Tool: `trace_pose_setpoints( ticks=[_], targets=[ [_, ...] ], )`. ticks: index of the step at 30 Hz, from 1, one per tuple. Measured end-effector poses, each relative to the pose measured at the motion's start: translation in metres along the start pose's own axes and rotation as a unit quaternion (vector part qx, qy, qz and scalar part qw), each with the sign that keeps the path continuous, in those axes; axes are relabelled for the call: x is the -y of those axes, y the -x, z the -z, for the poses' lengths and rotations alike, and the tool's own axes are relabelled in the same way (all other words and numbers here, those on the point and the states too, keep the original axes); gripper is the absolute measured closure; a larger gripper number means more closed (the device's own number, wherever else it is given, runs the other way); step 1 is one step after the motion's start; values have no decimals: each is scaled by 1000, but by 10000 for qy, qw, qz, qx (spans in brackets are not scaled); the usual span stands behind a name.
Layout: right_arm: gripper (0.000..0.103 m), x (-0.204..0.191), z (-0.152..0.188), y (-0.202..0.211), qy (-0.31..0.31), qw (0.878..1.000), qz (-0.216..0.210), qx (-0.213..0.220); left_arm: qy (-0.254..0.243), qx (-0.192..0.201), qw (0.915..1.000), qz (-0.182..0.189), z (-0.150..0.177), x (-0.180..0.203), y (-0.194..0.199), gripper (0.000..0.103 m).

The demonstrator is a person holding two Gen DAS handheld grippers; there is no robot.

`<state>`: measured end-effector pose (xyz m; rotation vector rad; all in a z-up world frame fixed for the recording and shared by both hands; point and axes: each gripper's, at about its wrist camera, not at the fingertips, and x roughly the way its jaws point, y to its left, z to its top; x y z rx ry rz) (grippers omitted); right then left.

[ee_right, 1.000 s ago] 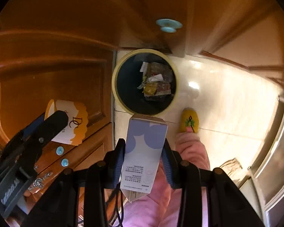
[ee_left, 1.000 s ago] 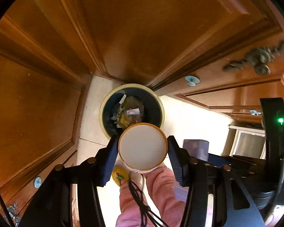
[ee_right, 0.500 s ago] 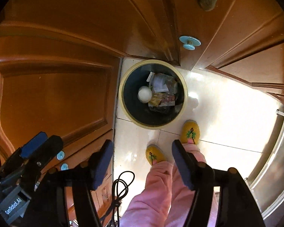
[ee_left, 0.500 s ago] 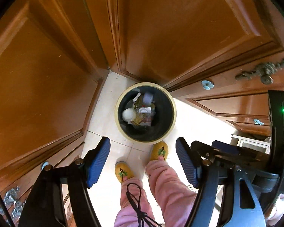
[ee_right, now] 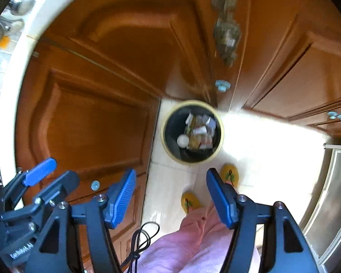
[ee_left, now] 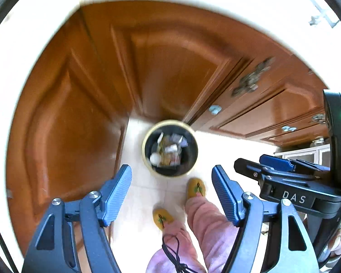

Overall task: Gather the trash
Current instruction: 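Raise both grippers from the bin back up to the counter, then grasp the clear plastic bottle with the left gripper while the right grasps the crumpled clear bag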

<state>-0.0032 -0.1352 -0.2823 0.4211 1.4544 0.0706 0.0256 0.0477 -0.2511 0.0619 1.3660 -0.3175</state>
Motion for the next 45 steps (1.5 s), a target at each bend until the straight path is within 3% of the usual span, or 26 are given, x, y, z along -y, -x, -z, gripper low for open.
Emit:
trace_pose_setpoints(
  ticks=[6,12,16,23,28,35,42,45],
  targets=[
    [38,-14,7,78,99,9936,198,1105,-362,741,9965,145,-11,10,75,25],
    [38,-28,15,155,317,9760,360,2125,-604,1278,9896,277,-21,18,133,24],
    [38,-36,25,195,477,9621,342,2662,-822,1700,9820,103,-30,27,167,24],
    [38,-44,28,235,390,9506,115,3077,-927,2556,9617,-356,-28,31,212,24],
    [38,-46,11,246,367,9495,-81,3115,-809,2762,9556,-626,-39,14,210,24],
    [38,-41,-74,240,405,9551,-436,2904,-674,2851,9491,-1159,-96,2,194,31],
    [38,-33,-214,240,509,9623,-806,2546,-549,2761,9411,-1873,-221,15,171,33],
    [39,-27,-272,248,609,9612,-917,2529,-760,2682,9289,-2437,-278,30,152,33]
  ],
)
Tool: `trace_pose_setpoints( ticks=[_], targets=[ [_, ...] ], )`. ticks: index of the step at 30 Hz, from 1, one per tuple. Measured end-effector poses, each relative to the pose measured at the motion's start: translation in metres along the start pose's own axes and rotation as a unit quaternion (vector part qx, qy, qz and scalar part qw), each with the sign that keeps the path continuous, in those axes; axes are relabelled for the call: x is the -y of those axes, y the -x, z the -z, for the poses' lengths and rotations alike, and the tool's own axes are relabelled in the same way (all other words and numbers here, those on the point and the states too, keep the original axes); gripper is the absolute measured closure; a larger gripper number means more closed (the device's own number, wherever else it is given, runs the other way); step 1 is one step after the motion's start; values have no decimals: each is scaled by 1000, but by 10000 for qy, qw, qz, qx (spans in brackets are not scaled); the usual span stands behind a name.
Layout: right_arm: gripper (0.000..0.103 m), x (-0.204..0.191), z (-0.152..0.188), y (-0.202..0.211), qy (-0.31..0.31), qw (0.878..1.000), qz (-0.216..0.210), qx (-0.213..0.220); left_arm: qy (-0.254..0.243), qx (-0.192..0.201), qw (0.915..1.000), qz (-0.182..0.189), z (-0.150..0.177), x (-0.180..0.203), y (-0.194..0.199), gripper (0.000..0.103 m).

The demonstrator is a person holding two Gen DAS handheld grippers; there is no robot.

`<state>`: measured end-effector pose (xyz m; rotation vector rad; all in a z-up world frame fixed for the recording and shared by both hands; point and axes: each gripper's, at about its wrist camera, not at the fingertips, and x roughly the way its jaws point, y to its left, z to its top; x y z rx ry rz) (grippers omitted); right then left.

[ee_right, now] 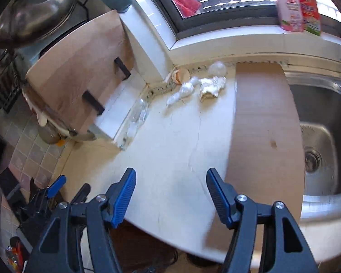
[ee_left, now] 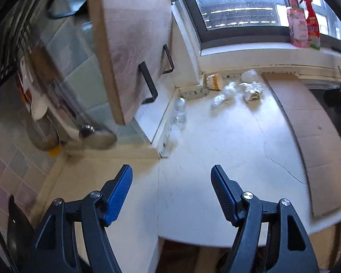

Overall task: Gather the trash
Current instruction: 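Grasp the clear plastic bottle with the left gripper while the right grasps the crumpled clear bag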

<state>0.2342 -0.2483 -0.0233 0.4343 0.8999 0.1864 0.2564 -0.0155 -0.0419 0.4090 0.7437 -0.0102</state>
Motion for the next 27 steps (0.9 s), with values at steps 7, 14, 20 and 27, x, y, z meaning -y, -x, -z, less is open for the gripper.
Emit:
trace_pose_setpoints(
  ticks=[7,14,20,27],
  targets=[
    [39,36,-96,-71,83,9999,73,95,-1,-513,9986,-158,-68,39,-115,47],
    [55,59,-129,-157,-89,9992,-120,-363,190,-800,9958,-392,-96,45,-200,49],
    [55,55,-133,-192,101,9985,-197,-492,81,-912,9935,-677,-106,53,-251,49],
    [55,61,-153,-224,-89,9983,-289,-500,134,-1103,9902,-847,-110,48,-285,49]
  ],
)
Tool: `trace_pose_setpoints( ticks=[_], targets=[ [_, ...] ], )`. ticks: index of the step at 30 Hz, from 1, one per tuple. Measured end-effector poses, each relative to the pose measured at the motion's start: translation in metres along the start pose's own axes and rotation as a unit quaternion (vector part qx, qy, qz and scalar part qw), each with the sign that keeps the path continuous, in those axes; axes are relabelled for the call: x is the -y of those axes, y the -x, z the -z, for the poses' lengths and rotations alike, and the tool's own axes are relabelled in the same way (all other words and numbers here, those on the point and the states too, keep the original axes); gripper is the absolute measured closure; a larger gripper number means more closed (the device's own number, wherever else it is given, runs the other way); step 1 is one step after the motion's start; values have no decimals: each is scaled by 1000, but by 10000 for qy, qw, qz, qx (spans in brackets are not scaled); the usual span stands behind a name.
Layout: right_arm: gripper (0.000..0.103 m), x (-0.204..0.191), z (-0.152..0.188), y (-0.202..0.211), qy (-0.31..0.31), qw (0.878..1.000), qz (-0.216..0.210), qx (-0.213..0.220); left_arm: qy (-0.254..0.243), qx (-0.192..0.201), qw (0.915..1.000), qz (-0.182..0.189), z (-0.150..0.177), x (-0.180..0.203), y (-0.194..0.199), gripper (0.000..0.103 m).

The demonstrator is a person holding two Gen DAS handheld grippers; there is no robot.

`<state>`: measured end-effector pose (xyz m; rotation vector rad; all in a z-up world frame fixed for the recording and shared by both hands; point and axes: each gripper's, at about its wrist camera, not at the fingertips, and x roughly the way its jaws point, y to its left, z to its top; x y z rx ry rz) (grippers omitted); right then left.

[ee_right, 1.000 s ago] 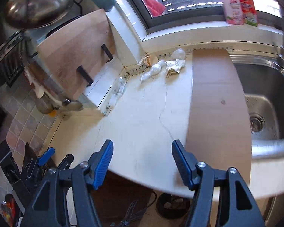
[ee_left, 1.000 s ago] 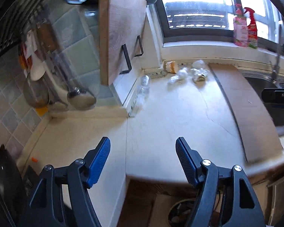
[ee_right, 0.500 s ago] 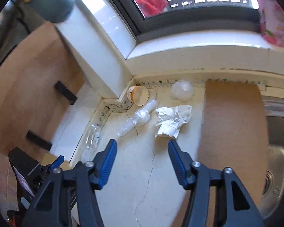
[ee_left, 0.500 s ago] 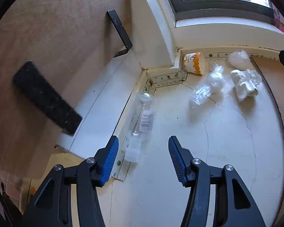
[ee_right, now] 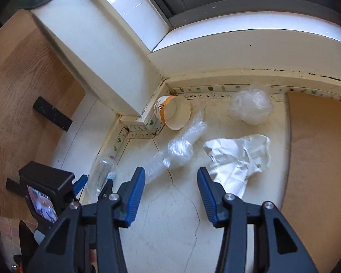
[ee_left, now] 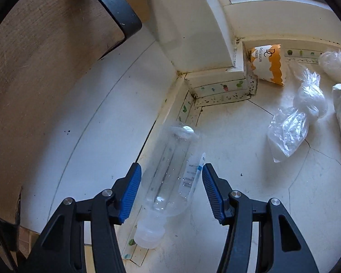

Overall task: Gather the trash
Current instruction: 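Grasp the clear plastic bottle with the left gripper while the right grasps the crumpled clear bag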

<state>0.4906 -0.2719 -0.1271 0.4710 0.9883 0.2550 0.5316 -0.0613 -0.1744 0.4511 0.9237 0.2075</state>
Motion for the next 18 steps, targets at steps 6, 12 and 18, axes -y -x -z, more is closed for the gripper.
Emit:
trace_pose_setpoints(
  ticks=[6,12,18],
  targets=[
    [55,-2,-12,-31,1,9999,91,-141,-221,-2,9997,-36,-5,11,-6,49],
    [56,-6,-15,-60,152,9981,492,-347,-346,-83,9991,-232,-5,18,-9,45],
    [68,-5,-13,-73,237,9976,493,-417,-257,-180,9993,-205,-6,16,-13,46]
  ],
)
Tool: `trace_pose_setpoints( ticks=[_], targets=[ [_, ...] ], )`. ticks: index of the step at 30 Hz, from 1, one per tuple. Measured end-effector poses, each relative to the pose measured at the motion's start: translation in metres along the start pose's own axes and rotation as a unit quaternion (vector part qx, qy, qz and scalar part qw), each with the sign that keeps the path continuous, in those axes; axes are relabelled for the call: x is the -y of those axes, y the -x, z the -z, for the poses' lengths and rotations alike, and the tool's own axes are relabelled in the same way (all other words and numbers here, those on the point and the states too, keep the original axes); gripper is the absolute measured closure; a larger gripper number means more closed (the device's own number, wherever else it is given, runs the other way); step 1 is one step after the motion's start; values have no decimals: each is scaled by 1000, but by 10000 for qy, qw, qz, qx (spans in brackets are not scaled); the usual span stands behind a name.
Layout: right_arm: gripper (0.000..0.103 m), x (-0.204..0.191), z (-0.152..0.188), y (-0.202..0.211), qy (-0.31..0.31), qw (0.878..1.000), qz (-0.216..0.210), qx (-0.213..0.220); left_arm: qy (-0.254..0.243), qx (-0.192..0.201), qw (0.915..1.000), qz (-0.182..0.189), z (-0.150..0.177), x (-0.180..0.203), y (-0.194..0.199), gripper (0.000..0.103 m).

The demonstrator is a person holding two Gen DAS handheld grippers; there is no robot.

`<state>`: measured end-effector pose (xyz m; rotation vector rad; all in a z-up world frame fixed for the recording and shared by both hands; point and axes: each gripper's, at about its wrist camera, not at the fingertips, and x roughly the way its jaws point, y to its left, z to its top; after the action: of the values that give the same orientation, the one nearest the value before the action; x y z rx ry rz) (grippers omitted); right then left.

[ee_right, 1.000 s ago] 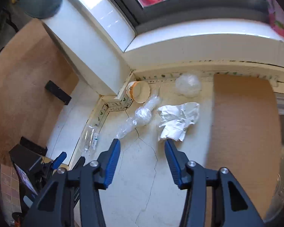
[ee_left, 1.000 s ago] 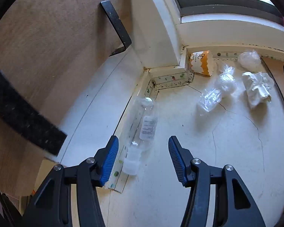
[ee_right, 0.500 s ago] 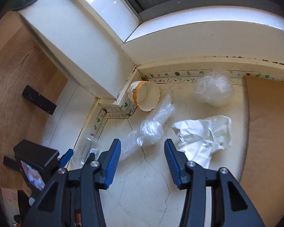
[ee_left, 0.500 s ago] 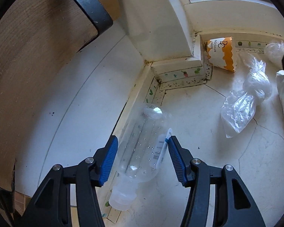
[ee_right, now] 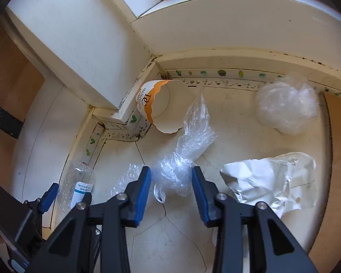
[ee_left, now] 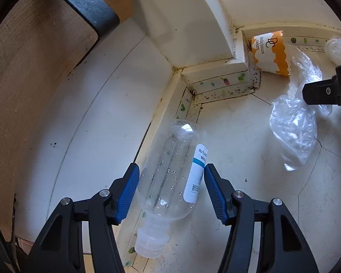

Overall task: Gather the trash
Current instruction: 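Grasp the clear plastic bottle with the left gripper while the right grasps the crumpled clear bag, then carry the bottle and bag down over the bin and open both grippers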

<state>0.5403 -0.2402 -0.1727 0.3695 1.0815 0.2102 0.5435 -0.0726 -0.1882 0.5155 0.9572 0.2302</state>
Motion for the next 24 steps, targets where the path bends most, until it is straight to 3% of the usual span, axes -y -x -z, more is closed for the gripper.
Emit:
trace_pose_setpoints(
  ticks=[5,11,20,24],
  targets=[
    [75,5,9,9,-82,9999,-95,-46,-19,-18,9997,239,4,1,13,47],
    [75,12,42,52,-47,9996,-280,-59,100,-91,9974,709,29,-5,53,47],
    [75,4,127,122,87,9980,-564,-267,-13,168,9840,1771,101,-42,156,48],
    [75,-10,164,152,144,9987,-461,-133,138,384,9770,2094,137,-71,204,48]
  ],
)
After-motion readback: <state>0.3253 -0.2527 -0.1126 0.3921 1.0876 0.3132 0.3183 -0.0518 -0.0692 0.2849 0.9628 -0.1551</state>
